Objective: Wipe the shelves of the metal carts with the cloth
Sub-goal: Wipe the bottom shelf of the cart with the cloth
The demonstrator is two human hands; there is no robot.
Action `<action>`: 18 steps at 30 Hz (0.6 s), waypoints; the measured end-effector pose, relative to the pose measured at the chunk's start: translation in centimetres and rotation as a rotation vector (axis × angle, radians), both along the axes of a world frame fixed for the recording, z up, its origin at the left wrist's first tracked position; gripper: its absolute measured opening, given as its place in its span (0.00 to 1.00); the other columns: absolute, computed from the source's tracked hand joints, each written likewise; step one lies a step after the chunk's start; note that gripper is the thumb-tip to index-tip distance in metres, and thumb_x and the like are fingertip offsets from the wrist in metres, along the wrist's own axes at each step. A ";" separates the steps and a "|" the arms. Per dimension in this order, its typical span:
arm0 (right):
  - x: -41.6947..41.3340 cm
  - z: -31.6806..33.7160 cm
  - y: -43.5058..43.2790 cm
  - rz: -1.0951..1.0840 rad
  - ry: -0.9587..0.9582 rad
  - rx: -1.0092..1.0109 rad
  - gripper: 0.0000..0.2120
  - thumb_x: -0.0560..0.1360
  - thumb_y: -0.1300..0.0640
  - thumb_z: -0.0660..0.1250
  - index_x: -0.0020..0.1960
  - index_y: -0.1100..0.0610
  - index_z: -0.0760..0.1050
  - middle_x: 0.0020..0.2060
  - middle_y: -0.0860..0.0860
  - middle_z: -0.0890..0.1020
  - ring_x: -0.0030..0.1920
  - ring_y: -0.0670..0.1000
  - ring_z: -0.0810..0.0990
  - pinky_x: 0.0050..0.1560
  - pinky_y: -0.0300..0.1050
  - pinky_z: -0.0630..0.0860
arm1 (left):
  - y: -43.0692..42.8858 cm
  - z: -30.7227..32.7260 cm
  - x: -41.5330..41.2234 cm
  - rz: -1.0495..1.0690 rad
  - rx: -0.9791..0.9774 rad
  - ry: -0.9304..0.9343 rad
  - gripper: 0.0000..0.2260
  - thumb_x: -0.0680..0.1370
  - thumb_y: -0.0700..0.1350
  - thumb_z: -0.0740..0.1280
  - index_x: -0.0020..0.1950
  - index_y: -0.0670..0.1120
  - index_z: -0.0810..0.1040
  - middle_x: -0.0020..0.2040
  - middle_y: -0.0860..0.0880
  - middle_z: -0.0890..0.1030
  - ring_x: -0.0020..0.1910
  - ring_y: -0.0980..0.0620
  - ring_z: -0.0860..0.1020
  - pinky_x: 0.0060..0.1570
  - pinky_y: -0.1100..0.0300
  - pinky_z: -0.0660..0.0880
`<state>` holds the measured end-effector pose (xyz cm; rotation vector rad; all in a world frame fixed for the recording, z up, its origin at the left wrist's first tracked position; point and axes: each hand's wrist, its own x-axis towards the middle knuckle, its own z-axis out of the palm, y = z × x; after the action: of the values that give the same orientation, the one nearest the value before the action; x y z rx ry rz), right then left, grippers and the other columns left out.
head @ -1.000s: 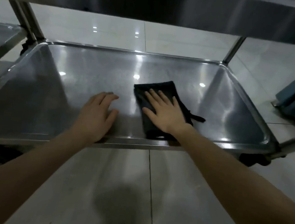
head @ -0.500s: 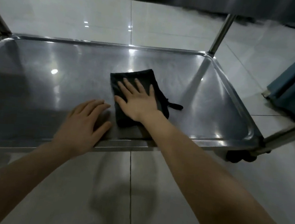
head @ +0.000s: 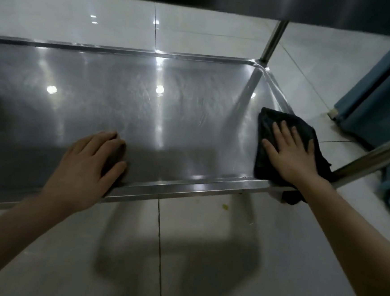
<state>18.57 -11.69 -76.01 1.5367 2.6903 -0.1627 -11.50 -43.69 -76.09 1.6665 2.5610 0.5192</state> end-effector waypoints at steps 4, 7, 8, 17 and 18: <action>1.8 0.0 -6.6 0.209 0.006 0.010 0.31 0.76 0.31 0.36 0.78 0.37 0.38 0.75 0.35 0.38 0.76 0.42 0.37 0.75 0.52 0.39 | 0.0 0.1 -0.2 -0.017 0.004 -0.011 0.28 0.76 0.61 0.53 0.69 0.46 0.73 0.71 0.45 0.70 0.70 0.40 0.67 0.68 0.42 0.65; 4.7 1.0 -6.8 0.428 -0.036 0.021 0.29 0.78 0.31 0.38 0.77 0.36 0.41 0.76 0.34 0.42 0.77 0.40 0.38 0.75 0.48 0.41 | 0.0 -0.1 -0.2 -0.070 0.022 0.028 0.26 0.77 0.60 0.53 0.67 0.45 0.73 0.68 0.43 0.73 0.67 0.39 0.70 0.67 0.43 0.67; 5.6 1.4 -6.2 0.455 -0.064 0.023 0.30 0.78 0.31 0.41 0.78 0.37 0.42 0.77 0.36 0.43 0.77 0.41 0.40 0.76 0.49 0.43 | 0.0 -0.1 -0.1 -0.093 0.035 0.035 0.26 0.77 0.59 0.53 0.66 0.44 0.74 0.67 0.43 0.74 0.65 0.39 0.71 0.66 0.43 0.67; -0.1 0.6 -13.0 0.512 0.011 0.248 0.28 0.79 0.37 0.50 0.77 0.46 0.60 0.76 0.46 0.63 0.76 0.56 0.61 0.70 0.62 0.64 | -1.1 1.3 1.1 -0.296 0.073 -0.032 0.25 0.78 0.58 0.53 0.62 0.42 0.77 0.62 0.44 0.77 0.59 0.40 0.75 0.60 0.46 0.71; -2.5 0.0 -14.5 0.583 0.018 0.281 0.28 0.79 0.38 0.52 0.77 0.46 0.61 0.76 0.46 0.64 0.76 0.56 0.62 0.69 0.61 0.64 | -1.2 1.3 1.7 -0.348 0.077 -0.010 0.24 0.78 0.57 0.54 0.61 0.42 0.78 0.63 0.44 0.78 0.59 0.41 0.76 0.59 0.47 0.71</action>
<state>16.10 -26.23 -75.98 0.7215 3.1363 0.2300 -9.81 -44.86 -74.80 2.0671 2.1953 0.6011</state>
